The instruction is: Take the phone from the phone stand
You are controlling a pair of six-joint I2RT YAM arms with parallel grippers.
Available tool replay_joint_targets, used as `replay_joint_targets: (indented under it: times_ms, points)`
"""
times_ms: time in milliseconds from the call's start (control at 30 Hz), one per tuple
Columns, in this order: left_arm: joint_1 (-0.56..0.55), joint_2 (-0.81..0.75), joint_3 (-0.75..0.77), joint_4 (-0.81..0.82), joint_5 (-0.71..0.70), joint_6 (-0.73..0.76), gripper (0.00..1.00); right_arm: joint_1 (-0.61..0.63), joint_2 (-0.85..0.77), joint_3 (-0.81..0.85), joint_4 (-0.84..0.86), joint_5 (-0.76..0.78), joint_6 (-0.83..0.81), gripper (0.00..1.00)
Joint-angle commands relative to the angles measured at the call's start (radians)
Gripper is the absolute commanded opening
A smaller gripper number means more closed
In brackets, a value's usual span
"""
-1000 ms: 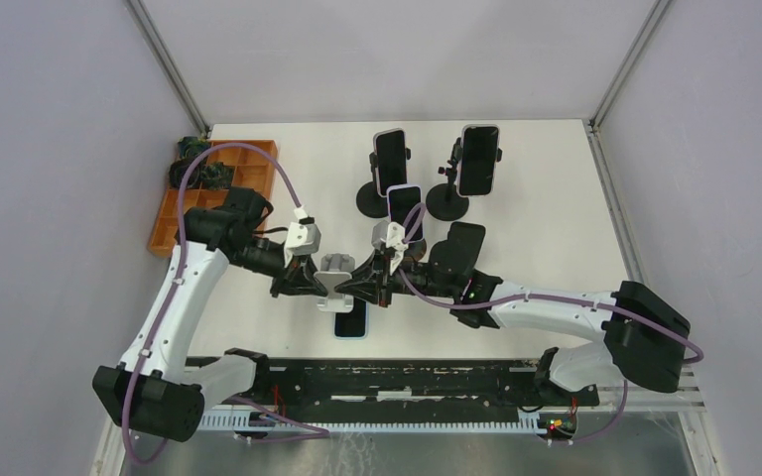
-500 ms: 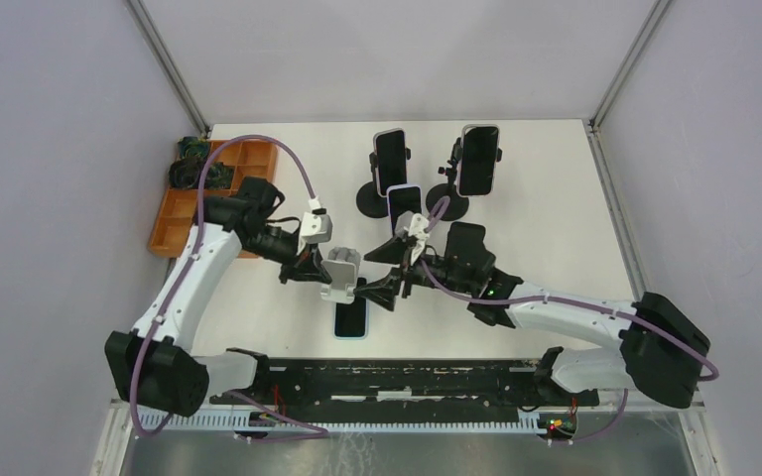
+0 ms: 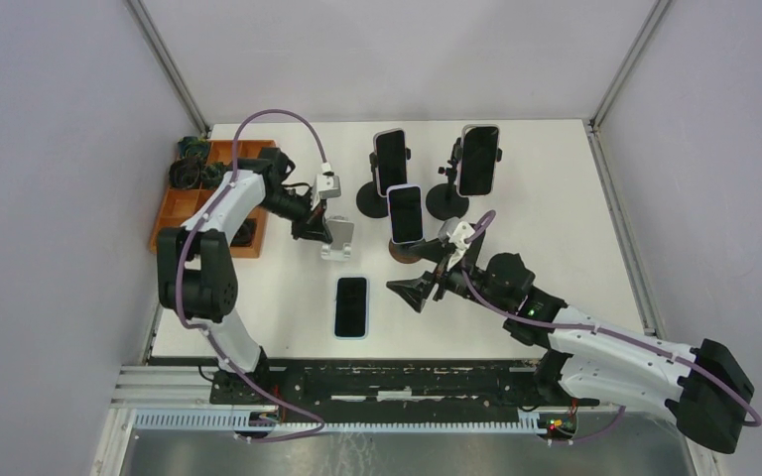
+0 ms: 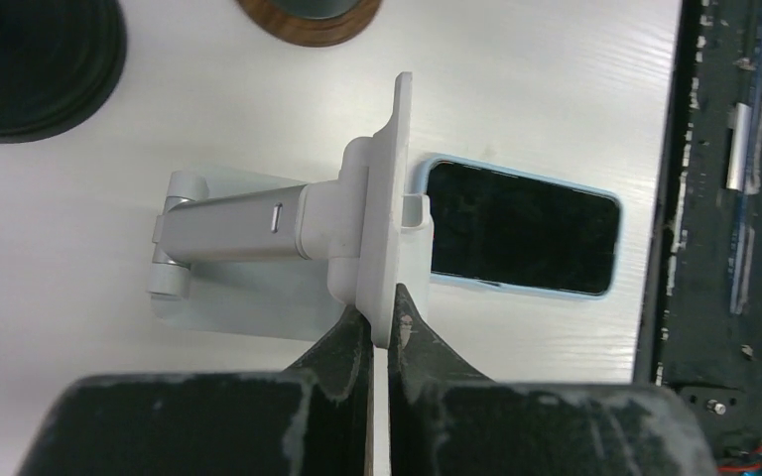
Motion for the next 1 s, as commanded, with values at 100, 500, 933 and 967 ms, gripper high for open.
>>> replay_joint_targets:
  times_ms: [100, 500, 933, 967]
  points:
    - [0.024, 0.16, 0.111, 0.112, -0.004, -0.031, 0.02, -0.008, -0.066, -0.023, -0.06, 0.103, -0.006, 0.98]
    - [0.057, 0.28, 0.167, 0.162, -0.029, -0.013, 0.02, -0.022, -0.099, -0.042, -0.099, 0.142, 0.01, 0.98]
    - [0.089, 0.221, 0.094, 0.155, -0.037, 0.004, 0.66, -0.029, -0.092, -0.007, -0.117, 0.145, 0.024, 0.98]
    - [0.091, 0.21, 0.093, 0.155, -0.039, 0.0, 0.73, -0.028, -0.089, -0.002, -0.119, 0.146, 0.024, 0.98]
